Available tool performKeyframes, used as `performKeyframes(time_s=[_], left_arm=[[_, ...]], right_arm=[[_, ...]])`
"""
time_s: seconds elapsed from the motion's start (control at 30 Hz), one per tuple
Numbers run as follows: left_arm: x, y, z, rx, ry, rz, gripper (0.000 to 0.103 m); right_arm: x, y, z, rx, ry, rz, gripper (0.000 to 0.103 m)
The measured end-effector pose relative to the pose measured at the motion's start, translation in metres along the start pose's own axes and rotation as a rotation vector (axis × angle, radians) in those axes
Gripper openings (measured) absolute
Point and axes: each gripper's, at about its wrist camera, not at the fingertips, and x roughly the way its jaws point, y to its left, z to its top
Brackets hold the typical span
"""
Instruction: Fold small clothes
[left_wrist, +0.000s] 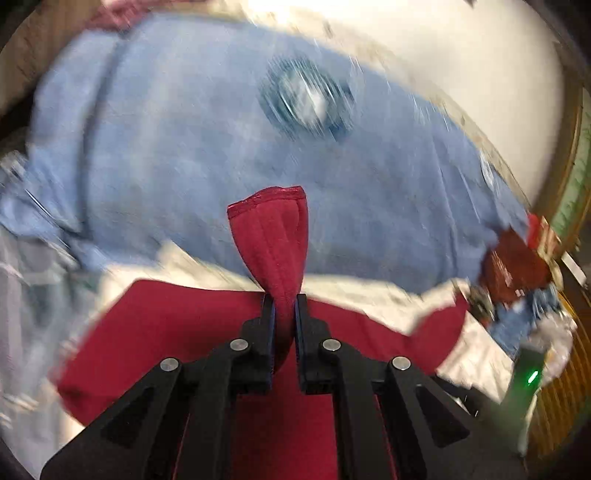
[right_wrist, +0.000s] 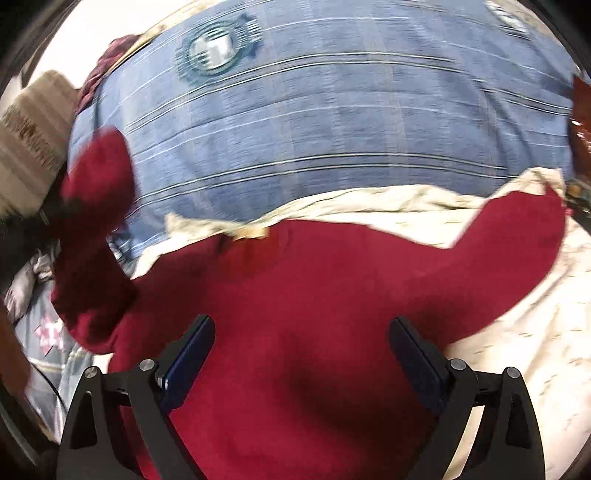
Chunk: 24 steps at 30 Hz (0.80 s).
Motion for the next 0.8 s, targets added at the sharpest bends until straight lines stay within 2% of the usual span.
performKeyframes(time_s=[0.1, 0.2, 0.27, 0.33, 0.37, 0.43, 0.53, 0.6, 0.67, 0.7, 0.73, 0.77, 0.8], left_arm=[[0.049, -0.024, -0.035, 0.026, 0.12, -0.043, 0.009], [0.068, -0.038, -0.059, 0.073, 0.202, -0.018, 0.013], [0.053, -0.039, -0.06, 0.1, 0.216, -0.023, 0.028], [0.024, -0.038, -0.053, 0.113, 0.186, -0.026, 0.075], [0.005, -0.034, -0.048, 0.118, 0.144, -0.008, 0.079], [-0.033, -0.02, -0.039, 0.137, 0.06, 0.034, 0.083], [-0.055, 0.013, -0.037, 0.155, 0.019, 0.187, 0.085], [-0.054, 0.042, -0.04, 0.111, 0.026, 0.272, 0.084], [-0.043, 0.077, -0.048, 0.007, 0.052, 0.325, 0.084], [-0.04, 0.086, -0.051, -0.024, 0.054, 0.329, 0.084], [-0.034, 0.099, -0.054, -0.062, 0.07, 0.348, 0.084], [-0.028, 0.11, -0.057, -0.095, 0.094, 0.375, 0.084], [-0.023, 0.117, -0.057, -0.121, 0.107, 0.384, 0.084]], right_arm=[[-0.002, -0.025, 0.001, 0.031, 0.005, -0.04, 0.096], [-0.001, -0.047, 0.0, 0.066, 0.015, -0.063, 0.096], [-0.002, -0.059, 0.001, 0.086, 0.011, -0.06, 0.096], [0.0, -0.064, 0.002, 0.093, 0.007, -0.039, 0.096], [0.003, -0.064, 0.004, 0.089, 0.011, -0.022, 0.096], [0.012, -0.062, 0.005, 0.074, 0.033, 0.02, 0.096], [0.025, -0.052, 0.004, 0.025, 0.058, 0.032, 0.096], [0.036, -0.042, 0.003, -0.029, 0.064, 0.036, 0.096], [0.054, -0.031, 0.002, -0.068, 0.106, 0.056, 0.091], [0.067, -0.023, 0.001, -0.094, 0.143, 0.073, 0.086], [0.074, -0.018, 0.0, -0.116, 0.155, 0.076, 0.065], [0.082, -0.009, -0.002, -0.163, 0.158, 0.058, 0.028], [0.086, 0.0, -0.005, -0.212, 0.16, 0.038, 0.014]])
